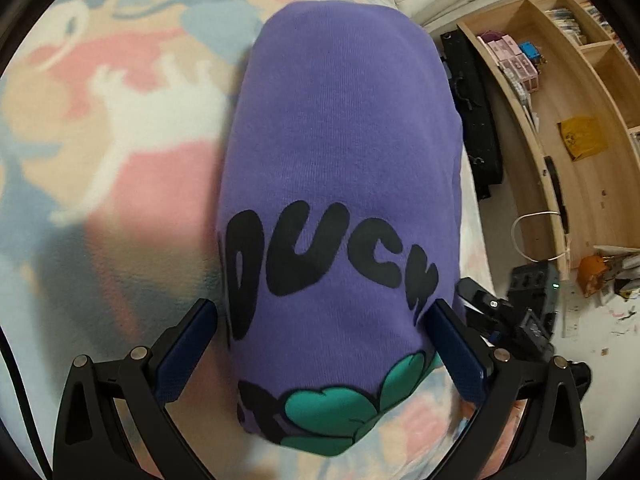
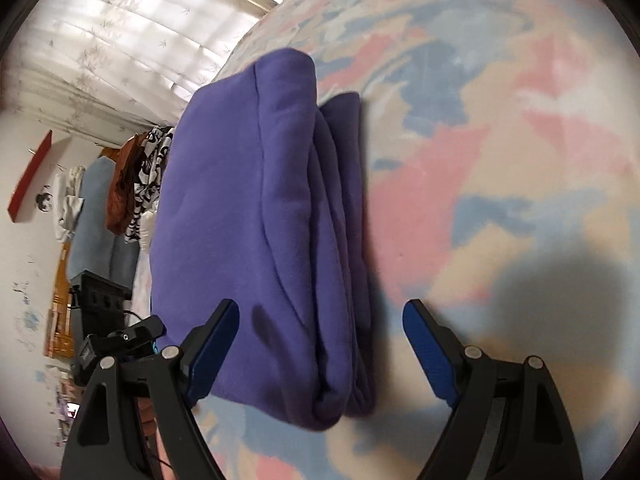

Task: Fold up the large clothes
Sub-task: 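Slide both tools under the folded hoodie ends, then grasp the folded hoodie with both tools and lift it toward the clothes stack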

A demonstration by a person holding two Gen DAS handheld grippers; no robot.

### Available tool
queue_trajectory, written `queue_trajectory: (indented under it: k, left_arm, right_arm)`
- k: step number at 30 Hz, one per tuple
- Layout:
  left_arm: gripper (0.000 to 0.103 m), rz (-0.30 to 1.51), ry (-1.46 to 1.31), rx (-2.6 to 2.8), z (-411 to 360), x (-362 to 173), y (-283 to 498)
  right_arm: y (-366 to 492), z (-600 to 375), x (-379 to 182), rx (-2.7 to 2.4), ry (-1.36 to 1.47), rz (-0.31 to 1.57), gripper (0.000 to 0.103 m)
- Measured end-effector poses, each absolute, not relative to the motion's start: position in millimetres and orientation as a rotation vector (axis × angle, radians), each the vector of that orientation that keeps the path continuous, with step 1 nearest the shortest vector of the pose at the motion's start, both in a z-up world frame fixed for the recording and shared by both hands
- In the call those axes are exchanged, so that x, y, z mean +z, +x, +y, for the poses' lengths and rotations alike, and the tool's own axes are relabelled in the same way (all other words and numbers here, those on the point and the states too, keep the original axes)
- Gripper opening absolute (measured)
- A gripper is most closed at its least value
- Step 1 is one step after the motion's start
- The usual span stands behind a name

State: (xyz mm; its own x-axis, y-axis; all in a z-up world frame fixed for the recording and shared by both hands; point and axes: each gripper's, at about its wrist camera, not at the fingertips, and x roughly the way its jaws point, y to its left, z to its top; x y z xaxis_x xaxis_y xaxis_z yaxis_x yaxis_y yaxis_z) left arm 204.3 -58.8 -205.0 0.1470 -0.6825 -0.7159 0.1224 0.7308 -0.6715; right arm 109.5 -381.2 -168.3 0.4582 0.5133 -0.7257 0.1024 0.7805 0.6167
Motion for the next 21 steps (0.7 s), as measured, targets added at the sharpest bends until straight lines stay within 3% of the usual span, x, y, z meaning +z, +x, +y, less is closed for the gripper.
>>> queue_trajectory:
  k: [21]
  left_arm:
    - [0.103,1.31,-0.582,-0.774,-70,-225,240]
  right_arm:
    - [190,-368,-206,0.539,0.8,1.092,0.087]
